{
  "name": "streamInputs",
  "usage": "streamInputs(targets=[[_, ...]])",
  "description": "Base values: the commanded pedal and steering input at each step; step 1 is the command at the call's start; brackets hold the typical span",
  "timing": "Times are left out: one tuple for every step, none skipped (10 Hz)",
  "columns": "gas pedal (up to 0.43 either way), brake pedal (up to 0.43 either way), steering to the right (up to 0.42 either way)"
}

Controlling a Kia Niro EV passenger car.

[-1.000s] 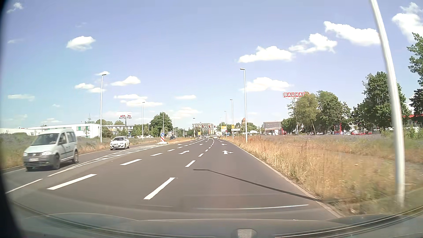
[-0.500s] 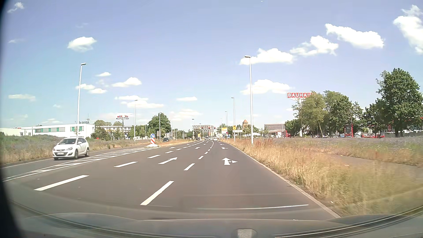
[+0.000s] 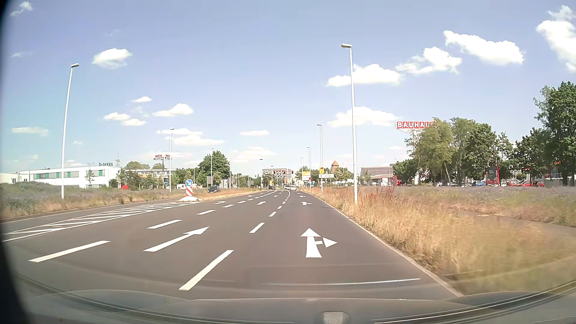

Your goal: Follow the waypoints while adhering to traffic rules and regulations

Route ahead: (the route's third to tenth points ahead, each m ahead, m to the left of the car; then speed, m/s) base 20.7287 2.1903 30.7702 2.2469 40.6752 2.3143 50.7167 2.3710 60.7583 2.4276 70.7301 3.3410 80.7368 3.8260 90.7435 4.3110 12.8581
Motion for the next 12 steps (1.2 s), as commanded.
streamInputs(targets=[[0.000,0.030,-0.002],[0.000,0.030,-0.002],[0.000,0.030,-0.002],[0.000,0.030,-0.002],[0.000,0.030,-0.003],[0.000,0.030,-0.003],[0.000,0.030,-0.003],[0.000,0.030,-0.003],[0.000,0.030,-0.004],[0.000,0.030,-0.005],[0.000,0.030,-0.005],[0.000,0.030,-0.005]])
